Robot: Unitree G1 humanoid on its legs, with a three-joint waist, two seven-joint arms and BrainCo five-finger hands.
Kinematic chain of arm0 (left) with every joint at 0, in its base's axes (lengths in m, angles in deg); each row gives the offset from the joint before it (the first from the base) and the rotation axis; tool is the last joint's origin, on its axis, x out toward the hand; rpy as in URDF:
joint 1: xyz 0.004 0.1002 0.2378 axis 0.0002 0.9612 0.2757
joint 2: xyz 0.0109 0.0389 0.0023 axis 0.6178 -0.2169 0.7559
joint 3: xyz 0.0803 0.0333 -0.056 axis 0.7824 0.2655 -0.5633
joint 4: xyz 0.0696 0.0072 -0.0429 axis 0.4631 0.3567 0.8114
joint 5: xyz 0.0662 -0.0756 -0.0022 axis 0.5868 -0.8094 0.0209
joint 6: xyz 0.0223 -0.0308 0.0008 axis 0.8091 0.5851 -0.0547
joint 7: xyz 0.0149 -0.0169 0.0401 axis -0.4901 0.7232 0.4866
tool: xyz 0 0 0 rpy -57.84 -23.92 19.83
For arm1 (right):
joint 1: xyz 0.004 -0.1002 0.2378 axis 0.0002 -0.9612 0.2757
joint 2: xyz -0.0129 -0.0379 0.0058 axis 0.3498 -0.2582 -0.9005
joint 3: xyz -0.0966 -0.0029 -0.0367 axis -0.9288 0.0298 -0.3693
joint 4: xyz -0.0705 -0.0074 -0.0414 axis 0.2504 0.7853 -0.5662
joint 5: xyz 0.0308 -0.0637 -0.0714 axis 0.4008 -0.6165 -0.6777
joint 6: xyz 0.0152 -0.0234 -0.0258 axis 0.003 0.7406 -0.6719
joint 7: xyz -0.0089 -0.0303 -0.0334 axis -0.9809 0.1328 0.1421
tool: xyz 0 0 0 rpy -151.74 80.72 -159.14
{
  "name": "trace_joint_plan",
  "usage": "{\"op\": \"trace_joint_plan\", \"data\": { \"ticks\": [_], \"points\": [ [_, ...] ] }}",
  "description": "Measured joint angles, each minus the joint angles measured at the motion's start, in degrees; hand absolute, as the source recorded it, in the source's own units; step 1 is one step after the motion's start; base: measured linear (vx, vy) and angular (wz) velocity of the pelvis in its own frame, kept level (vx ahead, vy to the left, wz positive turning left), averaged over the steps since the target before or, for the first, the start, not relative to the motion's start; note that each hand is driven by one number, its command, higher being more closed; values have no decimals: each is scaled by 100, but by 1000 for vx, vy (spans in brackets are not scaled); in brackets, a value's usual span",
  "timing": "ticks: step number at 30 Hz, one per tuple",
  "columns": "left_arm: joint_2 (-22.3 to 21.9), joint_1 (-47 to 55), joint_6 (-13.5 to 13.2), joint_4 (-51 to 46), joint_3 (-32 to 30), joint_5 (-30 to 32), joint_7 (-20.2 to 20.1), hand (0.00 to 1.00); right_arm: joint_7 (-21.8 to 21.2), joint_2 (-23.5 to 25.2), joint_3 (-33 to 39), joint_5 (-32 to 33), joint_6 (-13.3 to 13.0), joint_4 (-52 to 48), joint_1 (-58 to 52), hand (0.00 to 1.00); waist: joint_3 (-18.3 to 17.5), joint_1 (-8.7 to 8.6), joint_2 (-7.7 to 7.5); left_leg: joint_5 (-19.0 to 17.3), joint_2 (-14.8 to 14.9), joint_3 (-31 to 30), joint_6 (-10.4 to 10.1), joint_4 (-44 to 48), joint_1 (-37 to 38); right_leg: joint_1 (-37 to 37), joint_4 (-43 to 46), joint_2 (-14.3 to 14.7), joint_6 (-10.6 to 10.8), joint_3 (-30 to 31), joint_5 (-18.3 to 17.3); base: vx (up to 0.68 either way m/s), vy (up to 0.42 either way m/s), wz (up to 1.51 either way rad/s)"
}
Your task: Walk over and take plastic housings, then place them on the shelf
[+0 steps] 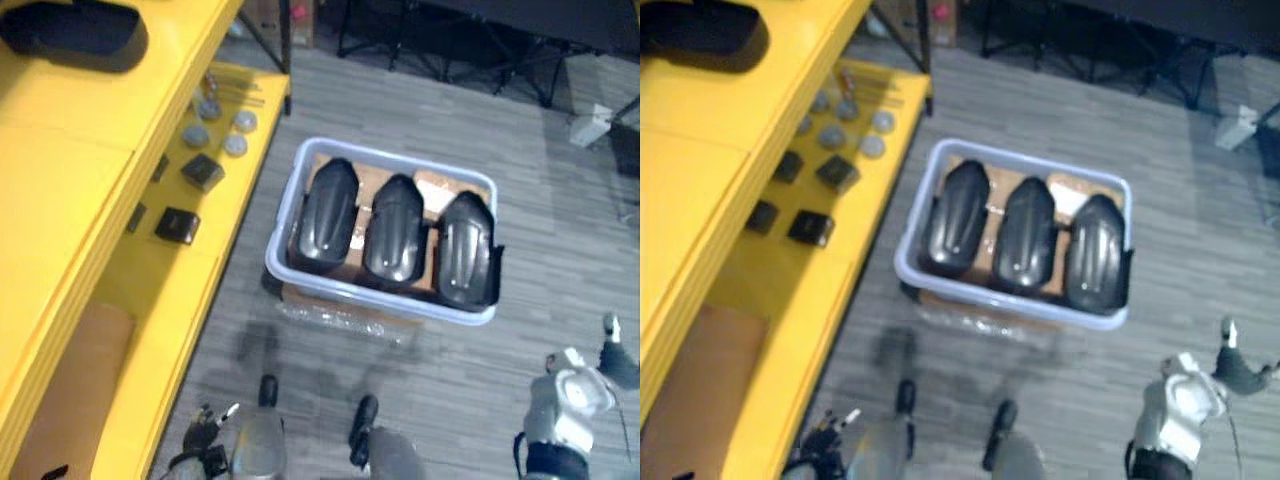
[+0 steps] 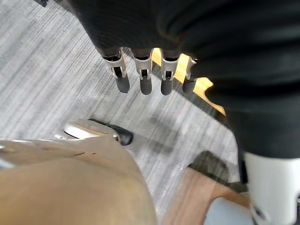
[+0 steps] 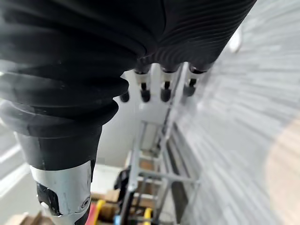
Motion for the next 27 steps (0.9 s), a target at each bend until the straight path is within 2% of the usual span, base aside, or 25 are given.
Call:
{"op": "trace_joint_plan", "data": {
  "ticks": [5, 6, 12, 16, 20, 22, 23, 25, 27],
  "points": [
    [-4, -31, -40, -11, 51, 0, -12, 0, -26, -149, -38, 49, -13, 4, 405, 0, 114, 57, 97, 7, -40, -59, 8, -4, -1, -16, -4, -10, -43, 185, 51, 62, 38, 6],
    [-17, -29, -205, 11, 184, 8, -30, 0, -126, -511, -74, 130, -45, 154, 953, 0, 380, 127, 288, 10, -96, -232, 21, 126, -193, -93, 10, -14, -52, 428, 57, 19, 18, 5],
    [-12, -29, -205, 12, 207, 8, -27, 0, -173, -511, -98, 130, -52, 153, 907, 0, 381, 129, 291, 14, -106, -270, 28, 91, -194, -82, 18, -16, -56, 412, 50, -2, 0, 3],
    [-3, -32, -202, 10, 224, -6, 58, 0, -601, -511, -410, 127, -116, 202, 824, 0, 381, 120, 291, 114, -117, -332, 29, -22, -171, -88, 61, -28, -61, 384, 47, 5, 7, 10],
    [8, -40, -203, 14, 267, -59, 179, 0, -1000, -583, -497, 139, -94, 852, 1076, 0, 380, 132, 290, 174, -134, -356, 32, -77, -182, -106, 86, -50, -63, 385, 49, -6, 16, 7],
    [12, -53, -201, 20, 277, -69, 187, 0, -1112, -743, -502, 203, -65, 1283, 1248, 0, 380, 136, 290, 214, -129, -360, 34, -125, -191, -136, 84, -67, -65, 386, 52, -33, 18, 0],
    [12, -87, -193, 92, 302, -262, 226, 0, -1252, -1074, -501, 237, 72, 1960, 1584, 0, 378, 148, 296, 295, -126, -303, 40, -219, -196, -226, 75, -91, -76, 405, 109, -67, 13, -21],
    [21, -176, -181, 299, 406, -311, 277, 0, -1288, -1414, -506, 236, 143, 2408, 1921, 0, 377, 142, 382, 400, -111, -219, 48, -338, -247, -373, 5, -59, -110, 444, 285, -84, 20, -26],
    [23, -296, -151, 473, 489, -488, 312, 0, -1240, -1833, -508, 237, 169, 2774, 2196, 0, 367, 107, 475, 578, -137, -178, 99, -512, -377, -576, -100, -100, -29, 528, 434, -84, 49, -14]
  ]
}}
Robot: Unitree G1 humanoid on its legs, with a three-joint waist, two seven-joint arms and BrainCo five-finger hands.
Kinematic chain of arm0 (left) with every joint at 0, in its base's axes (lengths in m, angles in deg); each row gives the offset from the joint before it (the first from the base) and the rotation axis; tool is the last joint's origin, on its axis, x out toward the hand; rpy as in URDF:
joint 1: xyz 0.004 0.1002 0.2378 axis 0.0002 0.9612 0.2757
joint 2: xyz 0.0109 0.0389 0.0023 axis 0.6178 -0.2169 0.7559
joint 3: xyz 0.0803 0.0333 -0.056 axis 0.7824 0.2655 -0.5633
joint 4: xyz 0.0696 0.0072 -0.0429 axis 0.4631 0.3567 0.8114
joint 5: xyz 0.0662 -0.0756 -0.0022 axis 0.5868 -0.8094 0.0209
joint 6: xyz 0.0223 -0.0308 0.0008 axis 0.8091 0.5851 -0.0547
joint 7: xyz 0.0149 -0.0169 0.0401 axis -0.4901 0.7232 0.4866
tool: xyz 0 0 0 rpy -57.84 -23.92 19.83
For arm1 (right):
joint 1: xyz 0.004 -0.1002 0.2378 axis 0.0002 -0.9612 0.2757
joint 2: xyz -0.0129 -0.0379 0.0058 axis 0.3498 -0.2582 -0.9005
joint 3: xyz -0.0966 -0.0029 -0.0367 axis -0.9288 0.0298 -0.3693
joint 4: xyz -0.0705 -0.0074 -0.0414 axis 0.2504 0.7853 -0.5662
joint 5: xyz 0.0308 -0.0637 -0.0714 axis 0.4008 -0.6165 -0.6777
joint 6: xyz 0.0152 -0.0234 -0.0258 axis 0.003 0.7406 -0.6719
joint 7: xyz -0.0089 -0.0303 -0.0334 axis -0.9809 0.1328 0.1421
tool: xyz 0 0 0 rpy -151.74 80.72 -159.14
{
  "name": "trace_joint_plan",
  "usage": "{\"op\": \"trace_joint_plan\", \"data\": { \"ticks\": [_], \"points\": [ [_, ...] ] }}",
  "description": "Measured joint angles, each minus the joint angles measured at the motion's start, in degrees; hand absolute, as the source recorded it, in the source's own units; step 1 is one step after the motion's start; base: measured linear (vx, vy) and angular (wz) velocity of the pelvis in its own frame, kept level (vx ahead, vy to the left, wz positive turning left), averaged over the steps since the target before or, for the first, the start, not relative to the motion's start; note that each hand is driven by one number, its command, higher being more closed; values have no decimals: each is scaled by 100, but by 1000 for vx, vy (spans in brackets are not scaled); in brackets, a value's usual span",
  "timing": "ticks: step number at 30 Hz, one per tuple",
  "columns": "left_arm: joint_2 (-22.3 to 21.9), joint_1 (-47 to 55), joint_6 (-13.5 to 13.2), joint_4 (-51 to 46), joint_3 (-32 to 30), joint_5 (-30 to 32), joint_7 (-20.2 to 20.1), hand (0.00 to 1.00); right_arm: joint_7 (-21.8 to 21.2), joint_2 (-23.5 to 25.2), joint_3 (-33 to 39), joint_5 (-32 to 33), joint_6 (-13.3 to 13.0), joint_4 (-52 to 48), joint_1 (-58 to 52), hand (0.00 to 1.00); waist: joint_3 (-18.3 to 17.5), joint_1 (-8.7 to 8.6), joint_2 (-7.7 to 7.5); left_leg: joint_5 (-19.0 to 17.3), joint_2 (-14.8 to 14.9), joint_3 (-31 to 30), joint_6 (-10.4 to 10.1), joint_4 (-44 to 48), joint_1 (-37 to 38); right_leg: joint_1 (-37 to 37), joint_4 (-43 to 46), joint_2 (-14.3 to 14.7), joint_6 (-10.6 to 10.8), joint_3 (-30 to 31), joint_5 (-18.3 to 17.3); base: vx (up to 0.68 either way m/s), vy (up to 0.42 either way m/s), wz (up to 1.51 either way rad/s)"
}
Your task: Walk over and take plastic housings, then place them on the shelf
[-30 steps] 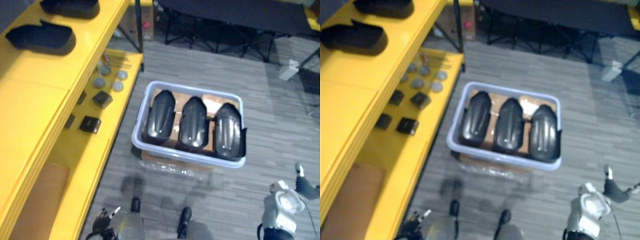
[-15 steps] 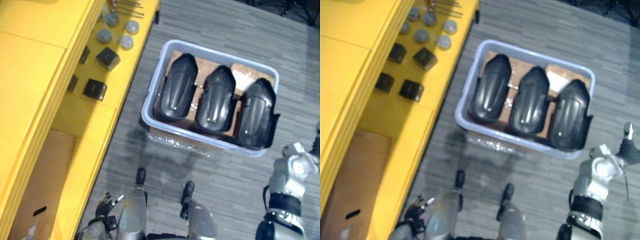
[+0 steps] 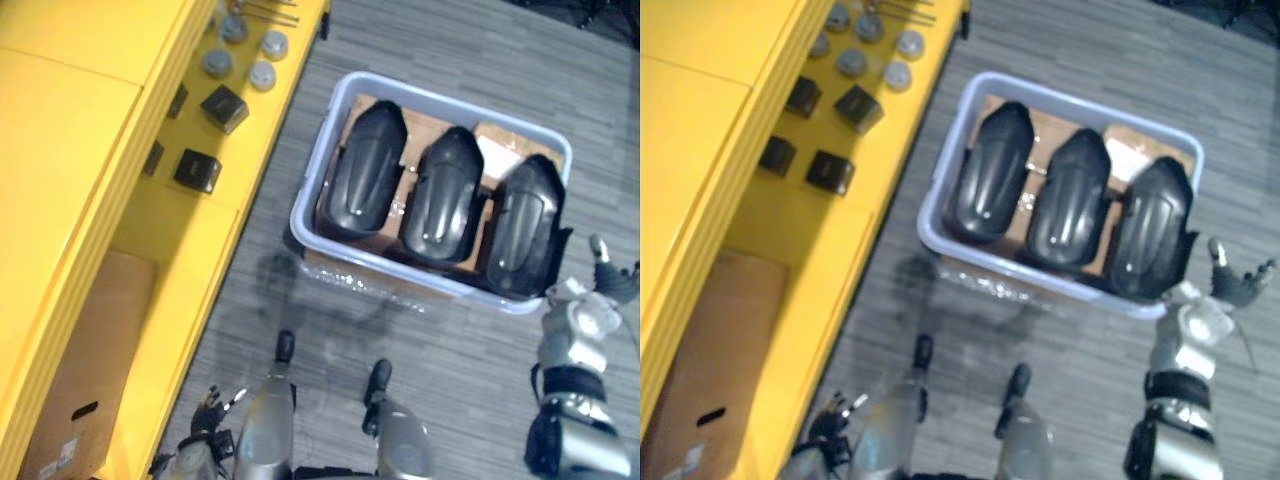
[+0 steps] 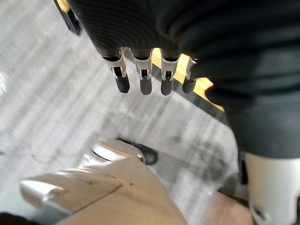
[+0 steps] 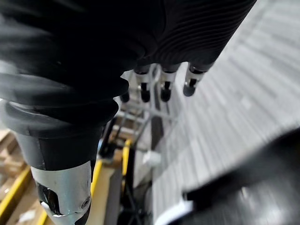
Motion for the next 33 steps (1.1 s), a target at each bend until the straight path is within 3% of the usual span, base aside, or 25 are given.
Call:
{"op": "trace_joint_plan", "data": {
  "ticks": [7, 12, 22, 24, 33],
  "points": [
    [-4, -22, 109, 219, 203, -37, -20, 0, 449, -625, -5, -2, 363, 741, 312, 0, 71, -184, 216, 454, -63, -54, -29, -538, -14, -222, -3, -59, 80, -4, 45, -108, 16, 4],
    [-51, -43, 229, 231, 418, -252, -109, 0, 230, -1141, -141, -11, 547, 1239, 642, 0, 161, -291, 526, 694, -53, -28, -31, -837, -76, -427, 64, -67, 191, 41, -126, -123, 7, 2],
    [47, -157, 160, 259, 685, -473, -196, 0, 114, -1589, -888, -191, 662, 1692, 1499, 0, 166, -288, 581, 806, -90, 43, -12, -814, -313, -678, 119, -126, 242, 74, -10, 23, 6, 1],
    [42, -236, 155, 255, 726, -472, -201, 0, 126, -1782, -930, -247, 662, 1707, 1679, 0, 202, -299, 662, 829, -101, -57, 0, -806, -396, -742, 194, -131, 220, 9, -26, 44, 0, 19],
    [58, -256, -9, 224, 877, -473, -171, 0, 3, -1856, -1221, -450, 774, 1724, 1883, 0, 206, -297, 737, 828, -177, -75, 1, -806, -480, -1079, 774, -271, 197, 29, -355, -6, 0, 4]
  ]
}}
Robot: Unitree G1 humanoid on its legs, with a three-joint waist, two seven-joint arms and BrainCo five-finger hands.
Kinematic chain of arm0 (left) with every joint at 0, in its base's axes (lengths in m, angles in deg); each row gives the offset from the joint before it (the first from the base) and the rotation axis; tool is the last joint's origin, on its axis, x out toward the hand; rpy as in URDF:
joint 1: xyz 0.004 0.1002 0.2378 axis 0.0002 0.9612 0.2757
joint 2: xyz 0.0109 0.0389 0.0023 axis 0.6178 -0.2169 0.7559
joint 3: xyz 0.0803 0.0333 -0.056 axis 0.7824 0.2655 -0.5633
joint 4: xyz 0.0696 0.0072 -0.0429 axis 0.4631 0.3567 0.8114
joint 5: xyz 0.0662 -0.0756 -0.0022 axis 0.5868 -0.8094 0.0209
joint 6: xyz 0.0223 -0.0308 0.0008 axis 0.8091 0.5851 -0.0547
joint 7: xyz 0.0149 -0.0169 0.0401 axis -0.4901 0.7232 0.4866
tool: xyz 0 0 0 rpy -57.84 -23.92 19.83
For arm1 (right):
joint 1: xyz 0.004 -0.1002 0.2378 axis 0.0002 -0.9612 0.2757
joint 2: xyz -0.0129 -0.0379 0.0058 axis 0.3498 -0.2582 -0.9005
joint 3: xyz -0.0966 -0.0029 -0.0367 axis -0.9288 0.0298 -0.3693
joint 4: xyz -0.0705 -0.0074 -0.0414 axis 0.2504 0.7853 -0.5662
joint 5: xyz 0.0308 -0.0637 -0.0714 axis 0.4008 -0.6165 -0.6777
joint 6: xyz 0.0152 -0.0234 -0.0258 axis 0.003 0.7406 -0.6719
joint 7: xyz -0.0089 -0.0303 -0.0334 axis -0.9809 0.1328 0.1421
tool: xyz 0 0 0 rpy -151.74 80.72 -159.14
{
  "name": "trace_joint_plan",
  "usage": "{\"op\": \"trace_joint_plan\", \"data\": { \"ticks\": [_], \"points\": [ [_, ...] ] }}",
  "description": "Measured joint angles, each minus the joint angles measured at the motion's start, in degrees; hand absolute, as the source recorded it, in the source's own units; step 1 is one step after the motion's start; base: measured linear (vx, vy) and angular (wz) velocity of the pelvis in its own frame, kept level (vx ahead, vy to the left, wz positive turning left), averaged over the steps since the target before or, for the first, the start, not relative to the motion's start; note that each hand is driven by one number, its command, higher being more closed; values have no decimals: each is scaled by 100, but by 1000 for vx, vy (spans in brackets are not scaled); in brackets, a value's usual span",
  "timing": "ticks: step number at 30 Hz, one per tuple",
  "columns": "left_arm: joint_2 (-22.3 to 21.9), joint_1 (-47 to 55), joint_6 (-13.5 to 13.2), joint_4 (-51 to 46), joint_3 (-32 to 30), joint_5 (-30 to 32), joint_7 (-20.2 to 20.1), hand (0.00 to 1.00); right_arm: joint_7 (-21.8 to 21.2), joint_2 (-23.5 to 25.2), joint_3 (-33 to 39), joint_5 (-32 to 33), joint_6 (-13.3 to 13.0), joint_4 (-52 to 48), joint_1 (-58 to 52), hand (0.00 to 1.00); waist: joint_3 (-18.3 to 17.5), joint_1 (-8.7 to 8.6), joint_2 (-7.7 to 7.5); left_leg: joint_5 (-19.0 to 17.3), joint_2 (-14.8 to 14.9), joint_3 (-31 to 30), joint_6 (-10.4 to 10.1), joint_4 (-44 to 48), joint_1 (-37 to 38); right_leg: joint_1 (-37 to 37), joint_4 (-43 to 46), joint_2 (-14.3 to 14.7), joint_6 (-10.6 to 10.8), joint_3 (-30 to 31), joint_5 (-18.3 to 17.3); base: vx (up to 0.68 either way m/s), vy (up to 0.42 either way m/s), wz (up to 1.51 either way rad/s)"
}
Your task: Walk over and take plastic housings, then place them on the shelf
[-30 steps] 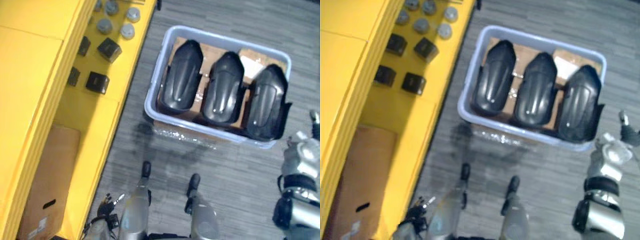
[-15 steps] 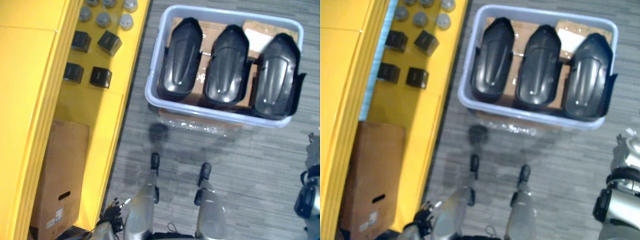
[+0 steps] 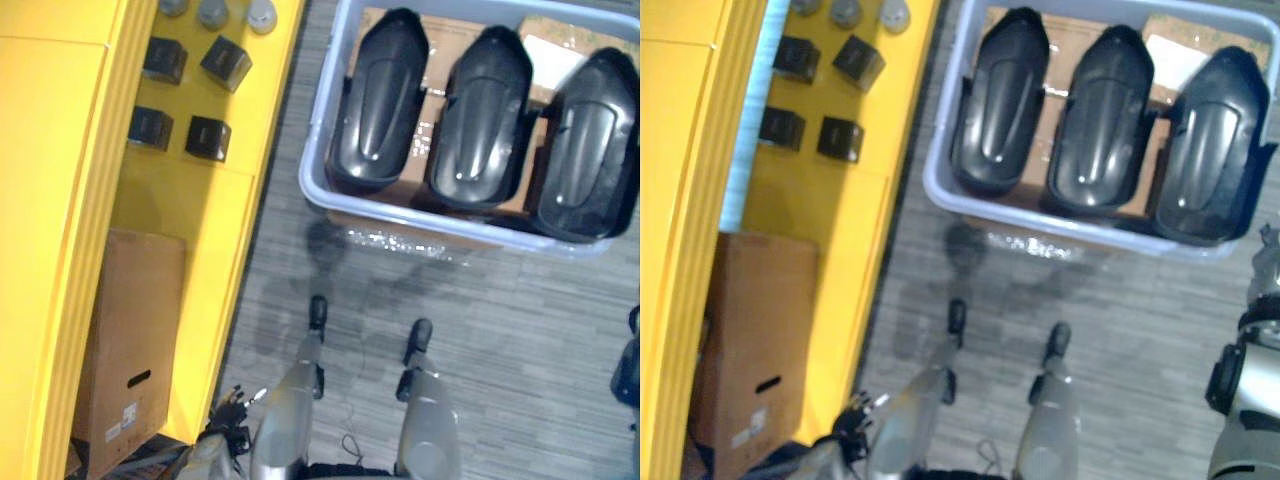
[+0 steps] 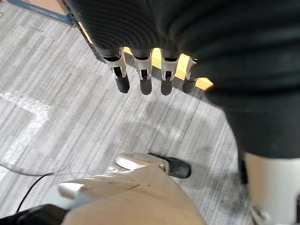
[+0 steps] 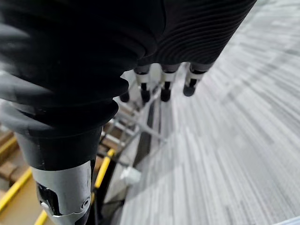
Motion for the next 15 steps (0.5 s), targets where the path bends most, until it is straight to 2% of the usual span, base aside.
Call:
{"op": "trace_joint_plan", "data": {
  "ticks": [3, 10, 15],
  "points": [
    [-4, -21, 0, 3, 11, 0, -1, 0, -198, -35, -94, 0, 160, 30, -8, 0, 1, 3, 14, 37, -4, -21, 0, 1, -130, -161, 93, -14, -5, 7, -23, -20, 5, 4],
    [-27, -129, -31, 8, 19, -176, -25, 0, -536, -43, -343, -61, 179, 122, 36, 0, -2, 41, 28, 81, -25, -66, -6, 3, -325, -472, 391, -67, -22, 15, -145, -6, -4, 5],
    [-138, -206, -100, 20, 15, -323, -76, 0, -603, -167, -447, -117, 178, -49, 102, 0, 41, 89, 175, 101, -45, -121, -29, 5, -442, -707, 720, -135, -44, 4, -301, 1, -16, 7]
  ]
}}
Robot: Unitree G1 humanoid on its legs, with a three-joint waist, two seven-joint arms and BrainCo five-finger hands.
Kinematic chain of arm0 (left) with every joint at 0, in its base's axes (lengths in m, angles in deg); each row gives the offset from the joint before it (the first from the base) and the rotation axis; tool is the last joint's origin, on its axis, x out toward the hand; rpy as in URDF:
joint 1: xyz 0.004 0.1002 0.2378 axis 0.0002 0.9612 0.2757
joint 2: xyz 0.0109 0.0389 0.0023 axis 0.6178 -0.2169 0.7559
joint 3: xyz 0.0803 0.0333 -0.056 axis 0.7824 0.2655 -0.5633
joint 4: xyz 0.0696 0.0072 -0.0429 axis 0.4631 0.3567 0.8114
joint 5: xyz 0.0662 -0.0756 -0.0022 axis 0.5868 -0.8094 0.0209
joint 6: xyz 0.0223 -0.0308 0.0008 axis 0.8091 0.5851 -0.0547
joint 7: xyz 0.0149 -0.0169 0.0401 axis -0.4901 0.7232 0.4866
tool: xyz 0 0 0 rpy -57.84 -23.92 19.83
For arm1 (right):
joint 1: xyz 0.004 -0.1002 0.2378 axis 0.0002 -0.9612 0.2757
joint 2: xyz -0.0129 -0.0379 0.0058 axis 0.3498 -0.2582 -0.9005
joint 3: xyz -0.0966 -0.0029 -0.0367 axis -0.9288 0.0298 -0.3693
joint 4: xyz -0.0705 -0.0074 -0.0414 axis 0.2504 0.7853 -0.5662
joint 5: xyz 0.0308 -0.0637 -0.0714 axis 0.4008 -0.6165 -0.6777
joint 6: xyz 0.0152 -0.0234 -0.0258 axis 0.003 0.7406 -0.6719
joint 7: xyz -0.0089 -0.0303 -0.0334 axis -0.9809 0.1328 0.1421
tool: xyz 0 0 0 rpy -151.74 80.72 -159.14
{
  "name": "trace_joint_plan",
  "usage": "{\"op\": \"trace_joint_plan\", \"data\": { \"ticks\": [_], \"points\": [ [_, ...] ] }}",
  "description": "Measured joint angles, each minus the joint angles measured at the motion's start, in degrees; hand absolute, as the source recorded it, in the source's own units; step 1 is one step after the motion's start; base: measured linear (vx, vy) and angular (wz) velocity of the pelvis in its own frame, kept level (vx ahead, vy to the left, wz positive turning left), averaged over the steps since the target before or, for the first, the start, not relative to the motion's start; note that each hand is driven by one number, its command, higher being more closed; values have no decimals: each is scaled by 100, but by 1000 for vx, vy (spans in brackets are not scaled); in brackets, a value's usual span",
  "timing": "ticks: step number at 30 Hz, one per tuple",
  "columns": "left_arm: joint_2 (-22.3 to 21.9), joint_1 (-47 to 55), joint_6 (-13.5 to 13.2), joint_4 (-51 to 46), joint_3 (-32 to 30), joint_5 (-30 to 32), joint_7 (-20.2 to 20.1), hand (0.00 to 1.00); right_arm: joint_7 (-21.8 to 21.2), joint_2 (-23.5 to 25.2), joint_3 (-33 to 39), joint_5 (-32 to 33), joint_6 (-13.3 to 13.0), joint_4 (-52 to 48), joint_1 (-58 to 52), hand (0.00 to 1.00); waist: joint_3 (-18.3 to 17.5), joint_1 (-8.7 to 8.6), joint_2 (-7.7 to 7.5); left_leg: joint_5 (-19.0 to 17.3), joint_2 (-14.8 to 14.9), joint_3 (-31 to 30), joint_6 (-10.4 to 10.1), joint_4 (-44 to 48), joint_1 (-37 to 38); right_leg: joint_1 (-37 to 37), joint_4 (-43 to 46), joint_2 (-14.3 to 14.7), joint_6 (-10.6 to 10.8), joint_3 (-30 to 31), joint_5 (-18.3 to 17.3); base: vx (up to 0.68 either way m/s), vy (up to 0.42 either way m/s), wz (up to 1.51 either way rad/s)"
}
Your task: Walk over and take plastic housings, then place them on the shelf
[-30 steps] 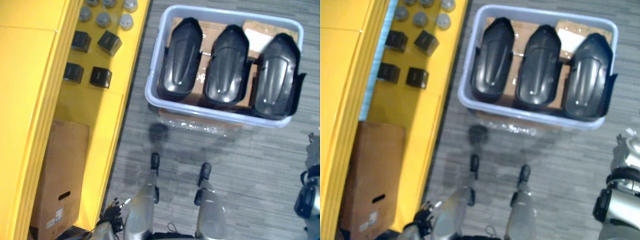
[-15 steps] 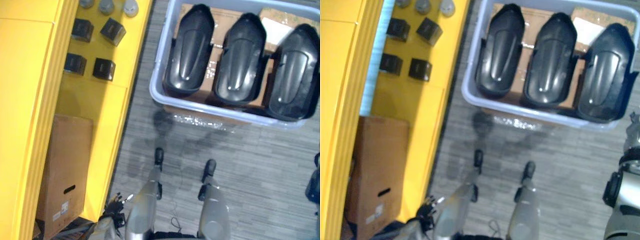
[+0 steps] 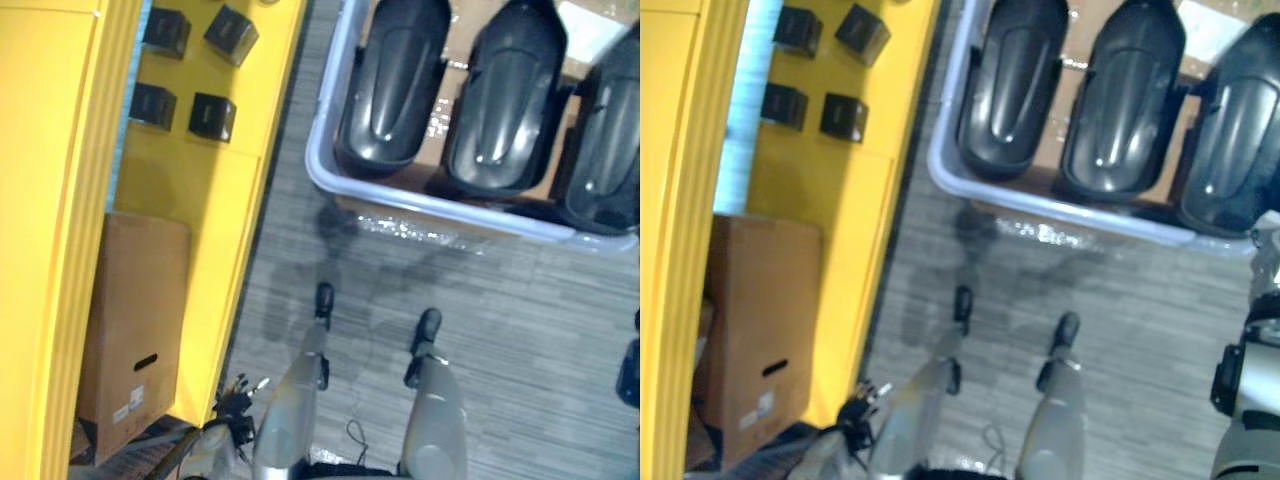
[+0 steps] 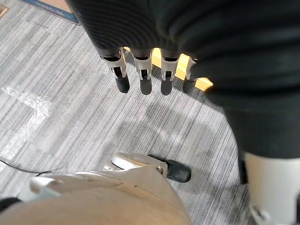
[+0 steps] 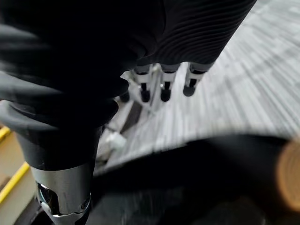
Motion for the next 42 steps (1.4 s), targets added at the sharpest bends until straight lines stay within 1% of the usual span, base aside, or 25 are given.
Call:
{"op": "trace_joint_plan", "data": {
  "ticks": [4, 9, 10, 12, 13, 14, 15, 18, 21, 28, 30, 33, 36, 37, 39, 42],
  "points": [
    [-24, -13, -13, -27, -10, -117, -153, 0, -33, -37, -39, -112, 4, -316, 95, 0, -15, 22, 31, -4, 4, -2, -2, 137, -181, -178, 156, -18, -27, 0, -68, -3, -20, 3],
    [-45, -96, -6, -36, -28, -131, -223, 0, -75, -99, -106, -121, 193, -516, 130, 0, -15, 103, 32, -70, 2, 5, -7, 310, -321, -310, 358, -52, -63, 2, -154, -27, -6, 4],
    [-56, -131, -2, -36, -37, -131, -232, 0, -141, -122, -148, -122, 250, -599, 131, 100, -15, 103, 37, -93, 7, 32, -4, 333, -382, -368, 404, -89, -63, -7, -177, -46, 20, 7],
    [-75, -181, 11, -41, -37, -252, -247, 0, -228, -123, -168, -132, 360, -711, 132, 100, -12, 96, 52, -105, 64, 240, 16, 341, -451, -446, 485, -111, -67, -16, -195, -42, 9, 9],
    [-83, -187, 8, -60, -39, -309, -288, 0, -330, -128, -259, -194, 467, -719, 130, 100, -11, 94, 55, -104, 93, 353, 19, 400, -497, -462, 509, -117, -65, -22, -201, -21, 0, 5],
    [-85, -188, 9, -82, -38, -326, -323, 0, -369, -135, -337, -300, 576, -719, 126, 100, -11, 104, 55, -103, 89, 359, 20, 420, -500, -460, 512, -117, -65, -20, -201, -14, 2, 3],
    [-87, -188, 9, -90, -38, -326, -325, 0, -380, -161, -343, -343, 626, -722, 129, 100, -11, 110, 55, -99, 87, 362, 19, 424, -500, -459, 513, -117, -65, -19, -201, 0, 0, 0],
    [-104, -188, 5, -106, -39, -336, -327, 0, -553, -264, -415, -342, 888, -722, 133, 100, -11, 114, 55, -83, 97, 367, 11, 425, -500, -460, 513, -117, -65, -20, -201, 0, 0, 0],
    [-113, -188, -3, -142, -35, -337, -325, 0, -525, -256, -546, -347, 1065, -700, 131, 100, -12, 114, 56, -72, 113, 374, 20, 424, -496, -460, 513, -107, -66, -21, -201, 0, 0, 0],
    [-127, -188, -21, -150, 1, -348, -323, 0, -445, -256, -597, -368, 1168, -621, 225, 100, -22, 110, 72, -68, 127, 410, 16, 420, -477, -460, 511, -100, -66, -13, -200, 0, 0, 0],
    [-127, -188, -20, -150, 14, -348, -324, 0, -403, -255, -649, -542, 1274, -602, 275, 100, -30, 114, 83, -66, 130, 423, 14, 419, -469, -459, 511, -99, -67, -7, -200, 0, 0, 0],
    [-137, -188, -19, -150, 28, -348, -320, 0, -385, -251, -664, -627, 1370, -597, 302, 100, -46, 121, 106, -65, 130, 429, 12, 416, -454, -449, 510, -99, -67, -4, -199, 0, 0, 0],
    [-200, -188, -23, -145, 35, -344, -315, 0, -241, -219, -726, -742, 1527, -517, 304, 100, -81, 143, 156, -65, 131, 436, 12, 400, -411, -418, 504, -100, -67, -3, -199, 0, 0, 0],
    [-229, -188, -26, -141, 57, -333, -301, 0, -163, -173, -758, -788, 1546, -456, 303, 100, -98, 142, 183, -59, 133, 440, 5, 374, -364, -380, 492, -99, -66, -7, -199, 0, 0, 0],
    [-229, -188, -38, -142, 167, -323, -264, 0, -147, -171, -758, -801, 1563, -412, 301, 100, -120, 140, 216, -46, 137, 446, 0, 329, -304, -322, 470, -98, -64, -18, -198, 0, 0, 0],
    [-229, -188, -84, -134, 201, -205, -58, 0, -154, -160, -758, -982, 1602, -347, 263, 100, -148, 129, 241, -30, 154, 453, -12, 239, -140, -169, 398, -75, -58, -32, -192, 0, 0, 0]
  ]
}}
